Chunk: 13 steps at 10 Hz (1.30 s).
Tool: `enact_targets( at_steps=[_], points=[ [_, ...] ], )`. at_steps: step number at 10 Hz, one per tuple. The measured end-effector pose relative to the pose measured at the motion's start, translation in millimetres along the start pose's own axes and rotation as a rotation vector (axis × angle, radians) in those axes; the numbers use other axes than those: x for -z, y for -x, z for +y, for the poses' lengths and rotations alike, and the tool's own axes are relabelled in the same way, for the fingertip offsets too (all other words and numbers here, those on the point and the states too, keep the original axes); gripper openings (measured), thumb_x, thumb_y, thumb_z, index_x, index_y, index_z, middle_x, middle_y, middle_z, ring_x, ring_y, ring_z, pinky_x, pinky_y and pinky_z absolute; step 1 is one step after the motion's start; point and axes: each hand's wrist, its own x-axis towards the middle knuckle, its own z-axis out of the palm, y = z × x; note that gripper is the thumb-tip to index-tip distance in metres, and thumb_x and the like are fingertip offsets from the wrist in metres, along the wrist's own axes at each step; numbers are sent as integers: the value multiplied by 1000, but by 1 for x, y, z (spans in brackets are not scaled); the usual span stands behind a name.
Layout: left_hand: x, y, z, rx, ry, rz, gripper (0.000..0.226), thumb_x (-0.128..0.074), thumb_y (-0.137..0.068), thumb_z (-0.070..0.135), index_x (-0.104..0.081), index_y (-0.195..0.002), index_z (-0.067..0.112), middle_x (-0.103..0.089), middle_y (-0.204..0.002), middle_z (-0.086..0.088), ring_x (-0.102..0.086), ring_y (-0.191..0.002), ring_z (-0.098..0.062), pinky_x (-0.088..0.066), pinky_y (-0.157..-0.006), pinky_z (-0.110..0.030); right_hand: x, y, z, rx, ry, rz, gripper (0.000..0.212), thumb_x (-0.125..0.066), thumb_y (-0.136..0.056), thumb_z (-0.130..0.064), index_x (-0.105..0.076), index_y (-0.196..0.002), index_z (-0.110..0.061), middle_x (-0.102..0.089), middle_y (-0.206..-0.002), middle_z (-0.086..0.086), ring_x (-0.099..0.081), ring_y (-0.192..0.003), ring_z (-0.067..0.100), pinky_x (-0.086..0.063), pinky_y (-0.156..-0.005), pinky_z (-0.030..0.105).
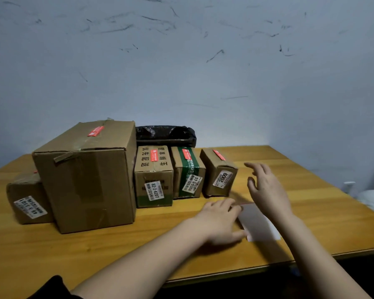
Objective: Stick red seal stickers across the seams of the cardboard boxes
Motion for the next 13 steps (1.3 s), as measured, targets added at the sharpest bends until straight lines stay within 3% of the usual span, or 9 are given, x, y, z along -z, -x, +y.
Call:
enact_targets(
  at_steps=[2,5,7,9,12,13],
  points=[
    [-19,-10,16,-24,71,-119,68,-36,-95,56,-21,-149,18,-14,-158,-8,-13,-145,-26,-11,-118,-45,-1,21,24,-121,130,-322,32,-43,-98,-22,-55,-128,-26,-55,-133,-3,-53,-120,18,-43,-93,33],
    [-32,-33,9,-18,127,-28,69,-39,-95,55,-19,-150,20,-10,-160,-3,-7,-147,-21,-6,-119,-38,-14,39,39,-71,179,-559,45,-35,-101,-29,-35,-146,-22,-33,-153,-3,-35,-138,17,-28,-107,30],
    [-30,-47,8,18,155,16,68,-39,-96,52,-18,-151,18,-9,-160,-5,-7,-147,-19,-5,-118,-34,-26,35,49,-83,199,-544,42,-31,-102,-28,-35,-144,-23,-26,-156,-5,-26,-143,11,-19,-113,29],
    [-32,-56,8,9,133,105,61,-43,-95,48,-32,-143,12,-27,-153,-8,-22,-142,-21,-12,-116,-34,-38,18,56,-103,206,-510,39,-30,-102,-27,-39,-140,-24,-29,-155,-6,-23,-144,12,-19,-115,33],
    [-54,-67,-4,61,179,142,71,-37,-93,58,-19,-151,20,-11,-160,0,-5,-147,-16,-2,-119,-34,-52,11,60,-78,214,-492,43,-32,-101,-24,-35,-144,-23,-23,-159,-6,-17,-147,12,-15,-115,31],
    [-51,-67,-4,38,227,141,69,-40,-93,57,-23,-149,20,-15,-159,-3,-11,-146,-18,-6,-119,-36,-53,10,61,-103,162,-420,45,-32,-96,-28,-42,-140,-23,-28,-156,-6,-26,-143,11,-19,-113,31]
  ],
)
